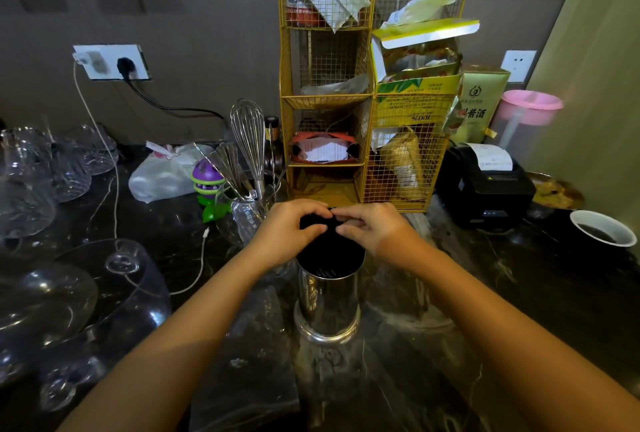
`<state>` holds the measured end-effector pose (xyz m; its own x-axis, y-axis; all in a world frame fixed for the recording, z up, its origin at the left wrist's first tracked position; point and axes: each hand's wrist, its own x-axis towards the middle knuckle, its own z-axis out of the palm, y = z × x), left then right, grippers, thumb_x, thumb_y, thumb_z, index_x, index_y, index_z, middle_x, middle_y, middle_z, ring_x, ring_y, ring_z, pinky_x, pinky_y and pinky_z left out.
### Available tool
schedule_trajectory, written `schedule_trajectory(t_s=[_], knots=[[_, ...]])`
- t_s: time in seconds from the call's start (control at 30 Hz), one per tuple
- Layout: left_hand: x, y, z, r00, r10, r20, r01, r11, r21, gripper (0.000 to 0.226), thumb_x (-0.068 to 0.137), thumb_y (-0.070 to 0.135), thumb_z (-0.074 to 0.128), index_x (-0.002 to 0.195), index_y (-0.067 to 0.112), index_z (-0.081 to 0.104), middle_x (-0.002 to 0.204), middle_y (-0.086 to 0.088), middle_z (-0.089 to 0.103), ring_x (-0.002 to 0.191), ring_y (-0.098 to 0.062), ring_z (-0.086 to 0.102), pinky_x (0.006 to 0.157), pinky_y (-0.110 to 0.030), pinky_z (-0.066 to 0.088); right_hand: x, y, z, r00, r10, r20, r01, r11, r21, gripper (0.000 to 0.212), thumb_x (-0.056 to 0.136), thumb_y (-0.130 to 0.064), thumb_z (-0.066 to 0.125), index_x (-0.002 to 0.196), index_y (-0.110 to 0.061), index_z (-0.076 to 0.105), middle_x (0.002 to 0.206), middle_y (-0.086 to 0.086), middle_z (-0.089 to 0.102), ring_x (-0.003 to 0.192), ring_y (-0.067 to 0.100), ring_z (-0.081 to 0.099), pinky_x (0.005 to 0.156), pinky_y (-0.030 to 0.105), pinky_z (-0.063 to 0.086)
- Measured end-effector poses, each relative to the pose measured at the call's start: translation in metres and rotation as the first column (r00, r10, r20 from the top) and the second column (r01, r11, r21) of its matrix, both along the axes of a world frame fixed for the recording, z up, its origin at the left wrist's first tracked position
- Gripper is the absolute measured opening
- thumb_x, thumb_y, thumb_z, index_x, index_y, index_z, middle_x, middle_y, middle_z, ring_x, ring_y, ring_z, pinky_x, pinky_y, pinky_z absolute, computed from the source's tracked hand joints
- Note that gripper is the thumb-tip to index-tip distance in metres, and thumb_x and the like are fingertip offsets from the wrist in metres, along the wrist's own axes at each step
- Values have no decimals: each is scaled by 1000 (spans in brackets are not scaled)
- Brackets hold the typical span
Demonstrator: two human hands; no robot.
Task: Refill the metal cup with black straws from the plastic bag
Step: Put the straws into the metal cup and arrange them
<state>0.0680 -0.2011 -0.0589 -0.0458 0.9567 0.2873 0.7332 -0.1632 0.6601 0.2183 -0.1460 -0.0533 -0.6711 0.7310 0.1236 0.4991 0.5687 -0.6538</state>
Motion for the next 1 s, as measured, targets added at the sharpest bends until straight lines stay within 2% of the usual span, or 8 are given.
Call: schedule_trajectory(t_s=[0.13,0.2,0.3,0.43,0.53,0.67,0.87,1.0], knots=[[-8,-8,9,999,0,47,-1,1000,28,25,78,-2,57,100,8,64,106,-5,62,101,-15,54,91,-26,41,6,-4,14,995,77,-59,-79,996,-36,38,82,-7,60,119,-11,55,120,8,60,105,12,54,89,23,45],[-13,-13,13,999,-10,44,9,1000,27,28,78,-5,55,99,9,64,97,2,58,96,-19,55,82,-22,42,8,-7,19,992,124,-35,-124,992,-13,36,78,-14,66,113,-15,60,108,2,58,99,10,53,82,21,47],[-21,-19,15,1000,-4,15,4,1000,4,28,78,-2,56,103,10,62,97,-2,57,94,-17,55,79,-15,40,7,-12,19,984,172,45,-174,984,31,36,72,-26,72,106,-17,63,107,0,56,96,12,52,72,13,39],[-25,-23,10,1000,24,2,-23,1000,-18,26,78,2,59,101,12,62,95,-6,60,85,-13,55,70,-8,41,1,-17,10,978,187,93,-196,975,101,32,74,-29,70,102,-15,64,107,2,56,91,9,47,82,24,40],[-27,-23,4,998,51,-38,-52,998,-21,23,78,3,60,99,12,63,96,-10,62,80,-11,53,65,0,37,-3,-17,6,975,189,121,-205,969,141,24,79,-24,65,101,-13,65,106,4,60,72,-3,40,75,21,32],[-28,-21,1,996,79,-46,-79,997,-13,21,77,5,61,97,11,64,95,-10,64,80,-16,56,66,-8,38,-5,-16,3,965,195,174,-224,961,165,20,82,-21,62,99,-11,67,82,-9,57,61,-8,37,60,12,31],[-22,-26,5,995,-87,-53,83,993,-83,25,71,11,71,95,11,66,82,14,53,73,-1,54,67,-4,41,-1,-11,4,963,195,183,-218,969,115,17,81,-23,63,92,-12,68,96,7,69,63,-3,46,59,8,35],[-18,-28,6,977,-167,-132,152,982,-114,29,66,18,75,94,16,67,85,14,54,91,-12,56,83,-23,44,8,-7,9,954,249,167,-259,965,39,16,78,-20,66,91,-11,68,86,0,68,66,0,54,60,5,39]])
